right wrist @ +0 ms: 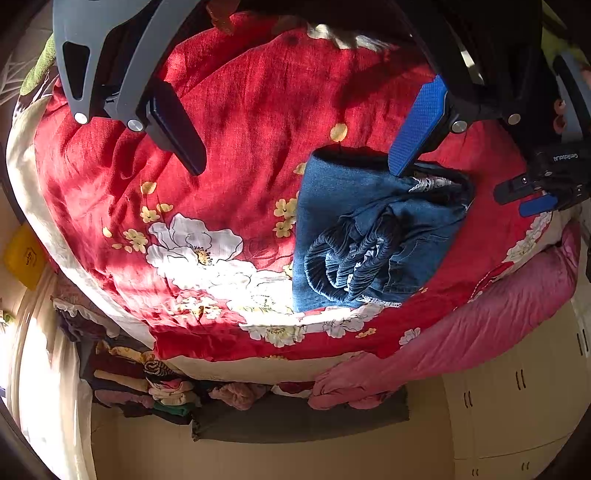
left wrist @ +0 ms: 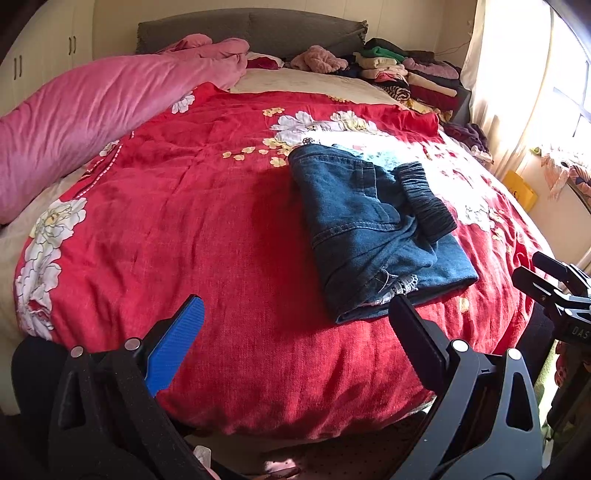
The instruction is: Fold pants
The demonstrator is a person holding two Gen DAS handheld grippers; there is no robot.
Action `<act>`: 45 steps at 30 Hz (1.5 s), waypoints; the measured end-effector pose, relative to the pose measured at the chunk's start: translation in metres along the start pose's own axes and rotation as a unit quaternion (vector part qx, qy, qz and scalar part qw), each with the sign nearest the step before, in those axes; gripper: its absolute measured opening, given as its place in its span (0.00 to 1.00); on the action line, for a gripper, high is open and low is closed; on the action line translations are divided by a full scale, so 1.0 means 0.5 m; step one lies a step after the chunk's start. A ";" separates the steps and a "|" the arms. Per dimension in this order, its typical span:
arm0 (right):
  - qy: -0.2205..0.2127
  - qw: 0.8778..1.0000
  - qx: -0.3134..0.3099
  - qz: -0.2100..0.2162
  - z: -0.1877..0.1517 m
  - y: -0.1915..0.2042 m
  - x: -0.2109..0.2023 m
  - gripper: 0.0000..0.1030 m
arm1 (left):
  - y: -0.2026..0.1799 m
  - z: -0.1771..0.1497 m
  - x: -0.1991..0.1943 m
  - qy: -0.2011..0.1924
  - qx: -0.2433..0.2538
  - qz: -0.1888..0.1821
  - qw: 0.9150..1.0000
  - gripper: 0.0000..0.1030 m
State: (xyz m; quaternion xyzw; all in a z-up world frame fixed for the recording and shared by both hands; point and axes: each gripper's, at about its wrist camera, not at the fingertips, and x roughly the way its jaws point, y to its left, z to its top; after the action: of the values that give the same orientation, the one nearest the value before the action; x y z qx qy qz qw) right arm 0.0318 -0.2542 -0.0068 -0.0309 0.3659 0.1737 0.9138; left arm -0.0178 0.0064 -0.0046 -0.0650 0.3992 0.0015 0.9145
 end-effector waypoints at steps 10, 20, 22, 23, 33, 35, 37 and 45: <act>0.000 1.000 -0.001 -0.001 0.000 0.001 0.000 0.96 | -0.001 -0.001 0.000 0.000 0.000 0.000 1.000 0.91; 0.001 1.000 -0.004 0.000 -0.003 0.002 0.000 0.96 | -0.002 -0.001 -0.002 0.001 0.001 0.002 1.000 0.91; 0.000 1.000 -0.004 0.000 -0.003 0.003 -0.001 0.96 | -0.001 -0.001 -0.003 0.001 0.001 0.002 1.000 0.91; 0.000 1.000 -0.004 0.000 -0.003 0.003 -0.001 0.96 | -0.001 -0.001 -0.003 0.000 0.000 0.002 1.000 0.91; 0.002 1.000 -0.005 0.000 -0.004 0.005 0.000 0.96 | -0.001 -0.001 -0.003 0.001 0.001 0.002 1.000 0.91; 0.001 1.000 -0.005 -0.001 -0.005 0.005 -0.001 0.96 | -0.001 -0.001 -0.003 0.002 0.001 0.002 1.000 0.91; 0.002 1.000 -0.004 0.000 -0.004 0.005 0.000 0.96 | 0.001 -0.002 -0.003 0.002 0.001 0.003 1.000 0.91; 0.003 1.000 -0.005 -0.001 -0.004 0.006 0.000 0.96 | 0.004 -0.002 -0.004 0.003 -0.001 0.004 1.000 0.91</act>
State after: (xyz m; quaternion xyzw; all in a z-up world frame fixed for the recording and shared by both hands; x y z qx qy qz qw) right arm 0.0292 -0.2516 -0.0079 -0.0365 0.3673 0.1748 0.9128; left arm -0.0200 0.0086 -0.0042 -0.0639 0.4020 0.0051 0.9134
